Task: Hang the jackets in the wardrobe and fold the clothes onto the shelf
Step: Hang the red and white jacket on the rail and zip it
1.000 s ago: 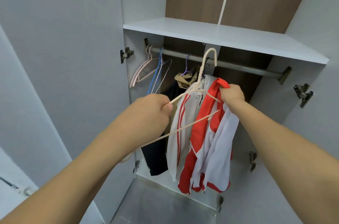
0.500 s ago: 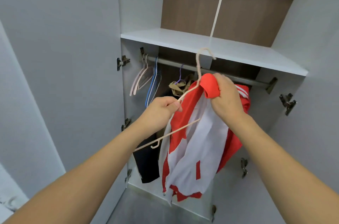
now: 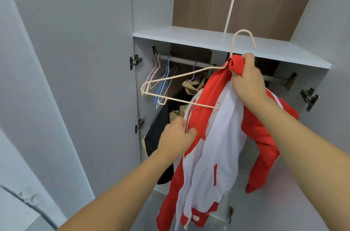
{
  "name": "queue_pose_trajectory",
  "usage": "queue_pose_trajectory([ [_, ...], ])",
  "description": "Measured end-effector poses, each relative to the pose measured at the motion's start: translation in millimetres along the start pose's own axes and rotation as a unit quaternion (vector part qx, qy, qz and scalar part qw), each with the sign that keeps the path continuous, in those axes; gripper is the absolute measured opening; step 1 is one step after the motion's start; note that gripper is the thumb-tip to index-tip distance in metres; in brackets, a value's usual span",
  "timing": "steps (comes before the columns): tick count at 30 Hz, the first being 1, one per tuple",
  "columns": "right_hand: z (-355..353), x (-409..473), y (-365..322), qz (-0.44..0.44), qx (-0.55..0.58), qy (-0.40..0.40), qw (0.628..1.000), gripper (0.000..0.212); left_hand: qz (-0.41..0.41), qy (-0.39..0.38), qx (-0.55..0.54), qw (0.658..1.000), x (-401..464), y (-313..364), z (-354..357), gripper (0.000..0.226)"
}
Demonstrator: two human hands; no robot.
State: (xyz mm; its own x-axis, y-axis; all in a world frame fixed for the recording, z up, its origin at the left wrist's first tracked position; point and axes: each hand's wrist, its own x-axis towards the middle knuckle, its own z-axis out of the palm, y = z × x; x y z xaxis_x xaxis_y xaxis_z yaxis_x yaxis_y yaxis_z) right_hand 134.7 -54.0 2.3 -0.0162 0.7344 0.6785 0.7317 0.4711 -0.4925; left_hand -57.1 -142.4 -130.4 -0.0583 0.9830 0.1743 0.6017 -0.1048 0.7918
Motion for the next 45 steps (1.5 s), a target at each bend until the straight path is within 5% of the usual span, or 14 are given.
queue_pose_trajectory([
  [2,-1,1,-1,0.018,0.031,0.007,0.999,0.013,-0.192,-0.179,-0.135,0.956,15,-8,8,0.076],
  [4,-4,0,-5,0.024,0.06,0.013,0.998,0.011,-0.211,-0.238,-0.185,0.93,30,-18,16,0.106],
  [11,-30,-5,-8,0.024,0.118,0.049,0.992,0.029,-0.131,-0.306,-0.093,0.938,36,-34,30,0.026],
  [14,-38,-7,-1,0.046,0.133,0.076,0.987,0.047,-0.095,-0.238,-0.168,0.952,42,-31,20,0.024],
  [17,-37,-7,3,0.058,0.152,0.081,0.983,0.05,-0.06,-0.236,-0.225,0.943,55,-11,11,0.076],
  [19,-34,-6,1,0.056,0.153,0.078,0.984,0.052,-0.04,-0.291,-0.196,0.936,61,8,14,0.089],
  [24,-34,-3,-6,0.049,0.154,0.084,0.983,0.045,-0.048,-0.38,-0.153,0.911,56,11,27,0.049],
  [27,-38,-4,-6,0.044,0.162,0.098,0.981,0.039,-0.056,-0.349,-0.164,0.921,53,-16,21,0.043],
  [32,-36,-12,12,0.043,0.103,0.092,0.989,0.034,-0.129,-0.174,-0.349,0.912,68,-53,-39,0.015],
  [40,-2,-35,40,-0.014,-0.125,0.023,0.992,0.049,-0.175,-0.173,-0.309,0.918,92,5,-151,0.016],
  [45,22,-30,12,0.029,-0.032,-0.006,0.999,0.038,-0.135,-0.138,-0.357,0.914,88,66,-123,0.022],
])
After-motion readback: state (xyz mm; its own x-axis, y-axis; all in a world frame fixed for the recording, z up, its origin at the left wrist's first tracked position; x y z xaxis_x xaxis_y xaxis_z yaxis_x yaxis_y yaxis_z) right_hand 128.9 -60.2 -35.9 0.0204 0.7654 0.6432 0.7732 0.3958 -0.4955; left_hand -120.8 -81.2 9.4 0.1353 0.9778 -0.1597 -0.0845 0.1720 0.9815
